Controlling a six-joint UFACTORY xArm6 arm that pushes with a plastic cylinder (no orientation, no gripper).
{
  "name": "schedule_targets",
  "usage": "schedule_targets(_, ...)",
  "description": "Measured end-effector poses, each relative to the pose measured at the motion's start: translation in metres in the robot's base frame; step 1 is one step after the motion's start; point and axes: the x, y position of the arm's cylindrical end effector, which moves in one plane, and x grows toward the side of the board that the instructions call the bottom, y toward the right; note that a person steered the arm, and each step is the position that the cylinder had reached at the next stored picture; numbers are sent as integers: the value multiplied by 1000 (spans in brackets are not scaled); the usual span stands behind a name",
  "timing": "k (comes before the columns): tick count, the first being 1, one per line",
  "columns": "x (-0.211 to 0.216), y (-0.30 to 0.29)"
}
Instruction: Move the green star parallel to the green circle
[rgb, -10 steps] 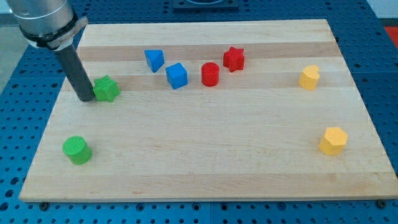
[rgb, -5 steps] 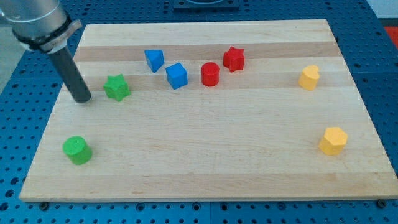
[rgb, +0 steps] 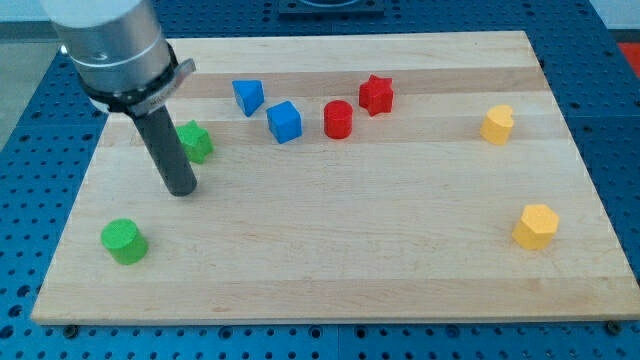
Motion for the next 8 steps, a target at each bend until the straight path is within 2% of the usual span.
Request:
schedule_targets(1,4,-19)
schedule_targets(2,-11,-55)
schedule_targets(3,-57,-67)
schedule_targets(4,-113,-37)
schedule_targets(5,-110,-15)
schedule_targets(8,-76,-12)
